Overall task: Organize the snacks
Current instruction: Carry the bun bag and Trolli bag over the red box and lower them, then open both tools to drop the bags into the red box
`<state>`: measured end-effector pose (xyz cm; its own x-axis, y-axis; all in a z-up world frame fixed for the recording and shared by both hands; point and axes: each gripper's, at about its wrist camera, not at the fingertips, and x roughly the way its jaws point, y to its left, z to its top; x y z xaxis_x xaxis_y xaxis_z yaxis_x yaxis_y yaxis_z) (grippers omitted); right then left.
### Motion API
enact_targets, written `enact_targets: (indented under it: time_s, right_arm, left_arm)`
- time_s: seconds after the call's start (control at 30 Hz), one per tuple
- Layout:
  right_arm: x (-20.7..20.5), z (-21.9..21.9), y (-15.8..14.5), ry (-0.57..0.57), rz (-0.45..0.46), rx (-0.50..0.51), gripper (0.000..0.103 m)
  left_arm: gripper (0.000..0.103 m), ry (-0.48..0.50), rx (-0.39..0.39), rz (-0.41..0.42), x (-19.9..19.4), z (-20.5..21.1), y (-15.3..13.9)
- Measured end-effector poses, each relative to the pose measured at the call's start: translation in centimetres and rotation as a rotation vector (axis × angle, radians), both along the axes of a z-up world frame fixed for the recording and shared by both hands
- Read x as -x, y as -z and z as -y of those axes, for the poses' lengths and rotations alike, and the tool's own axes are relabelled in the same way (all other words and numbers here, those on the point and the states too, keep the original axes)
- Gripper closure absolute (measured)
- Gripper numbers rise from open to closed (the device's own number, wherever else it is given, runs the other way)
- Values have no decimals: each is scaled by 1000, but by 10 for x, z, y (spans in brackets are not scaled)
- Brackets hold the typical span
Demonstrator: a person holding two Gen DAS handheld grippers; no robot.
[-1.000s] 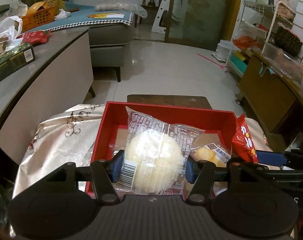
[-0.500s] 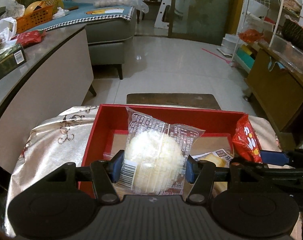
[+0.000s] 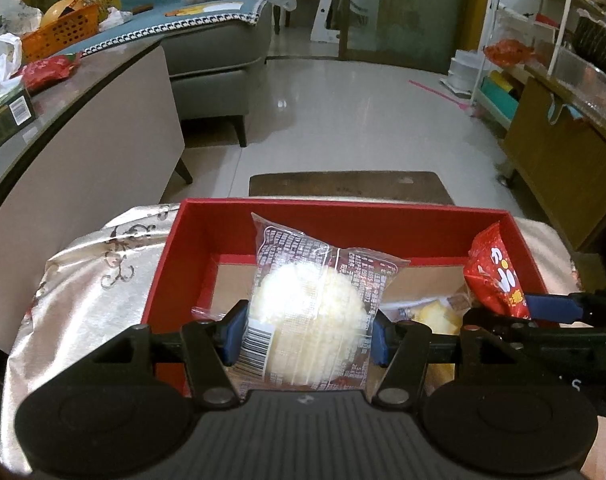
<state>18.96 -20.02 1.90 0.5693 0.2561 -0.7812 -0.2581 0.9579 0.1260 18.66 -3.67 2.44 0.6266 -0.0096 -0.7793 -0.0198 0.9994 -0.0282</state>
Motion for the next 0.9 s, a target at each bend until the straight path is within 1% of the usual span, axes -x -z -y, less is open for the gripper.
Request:
enact_targets:
  time_s: [0.13,0.27,0.43,0.63,0.77,0.9]
  right_arm:
    - [-5,-1,7,-8,-20,9,41]
    - [-7,-6,8,-12,-19,28,40]
    - [-9,-4,7,-7,-23,14,40]
    - [-9,-1,2,2,-6,9,38]
    - [-7,2,0,13,2,9,36]
    - [-7,5,-2,26,11,9,36]
  left_arm:
    - [51,4,-11,-14,-3,3,5]
    - [51,7,-21,-23,-5,6,9]
    - [50,8,-31,-31,-6,8,10]
    - [41,12,-41,3,-3,11,3]
    - [33,13,-51,14,-1,10,0]
    - [30,5,-47,19,1,7,-3]
